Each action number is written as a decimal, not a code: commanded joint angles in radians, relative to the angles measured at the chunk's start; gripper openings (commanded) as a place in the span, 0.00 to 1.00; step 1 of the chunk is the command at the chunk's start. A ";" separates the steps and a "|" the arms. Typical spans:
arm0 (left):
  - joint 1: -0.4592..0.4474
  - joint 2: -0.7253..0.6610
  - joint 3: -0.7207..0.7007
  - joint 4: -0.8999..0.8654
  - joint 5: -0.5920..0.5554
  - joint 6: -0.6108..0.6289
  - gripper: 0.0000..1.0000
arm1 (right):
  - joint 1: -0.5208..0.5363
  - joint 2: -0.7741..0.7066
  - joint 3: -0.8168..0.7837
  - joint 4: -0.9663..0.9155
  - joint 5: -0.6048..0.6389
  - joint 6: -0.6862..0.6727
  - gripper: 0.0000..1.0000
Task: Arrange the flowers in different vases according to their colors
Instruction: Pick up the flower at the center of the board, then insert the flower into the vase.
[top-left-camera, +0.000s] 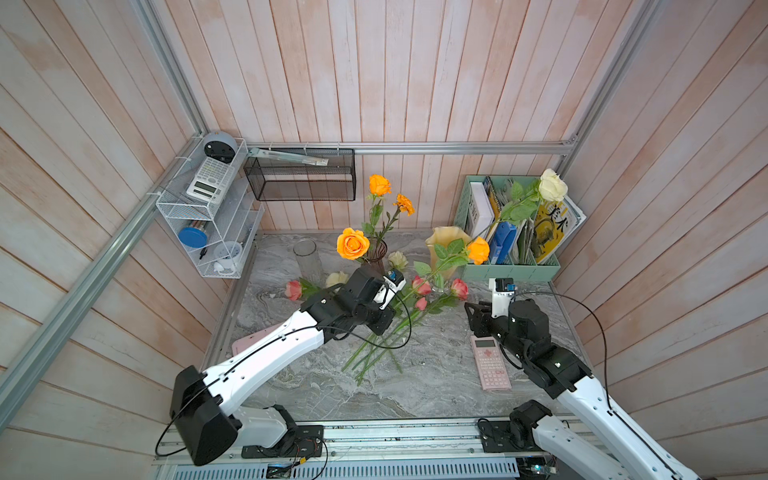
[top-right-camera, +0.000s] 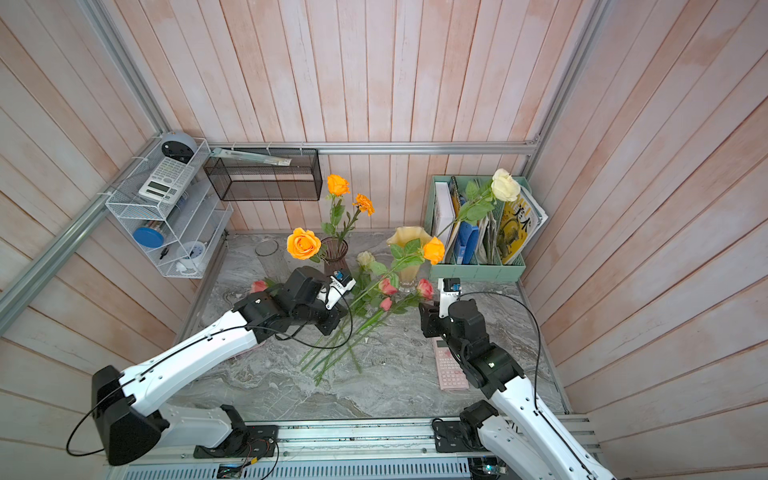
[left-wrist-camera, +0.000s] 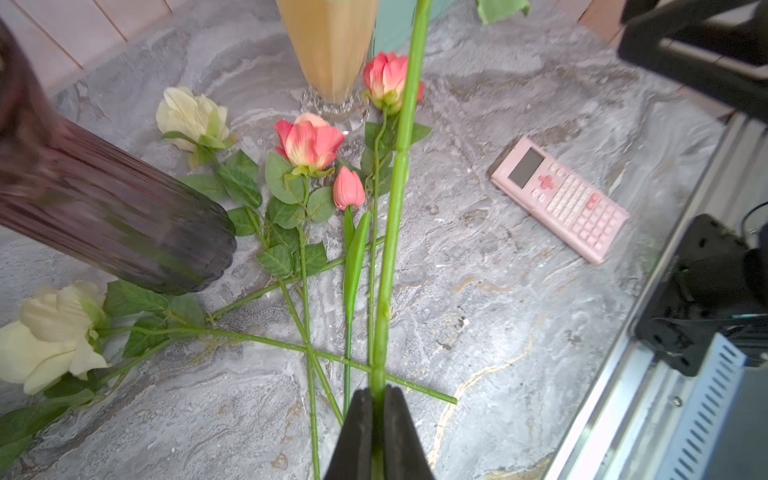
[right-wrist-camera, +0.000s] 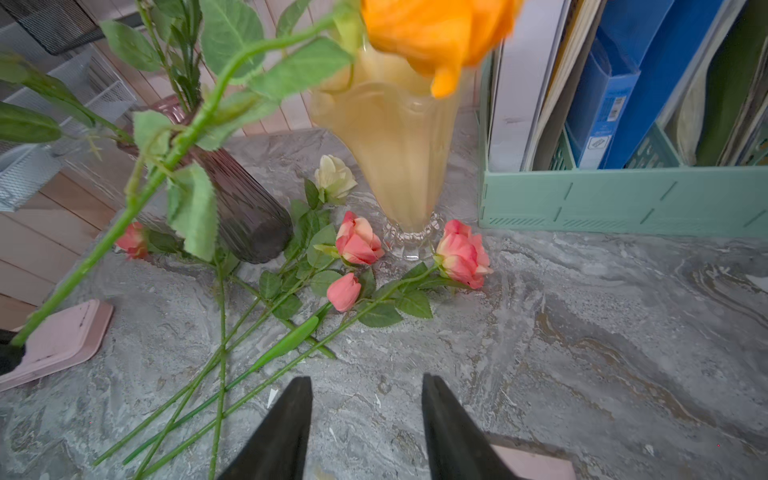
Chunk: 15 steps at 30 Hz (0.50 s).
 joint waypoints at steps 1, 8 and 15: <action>-0.001 -0.132 -0.022 0.112 -0.015 -0.072 0.02 | 0.000 -0.065 -0.022 0.045 -0.159 -0.041 0.49; -0.060 -0.199 -0.069 0.503 -0.177 -0.087 0.00 | 0.001 -0.018 -0.041 0.071 -0.268 -0.023 0.49; -0.061 -0.068 -0.066 0.950 -0.430 0.098 0.00 | 0.001 0.024 -0.059 0.127 -0.280 -0.007 0.49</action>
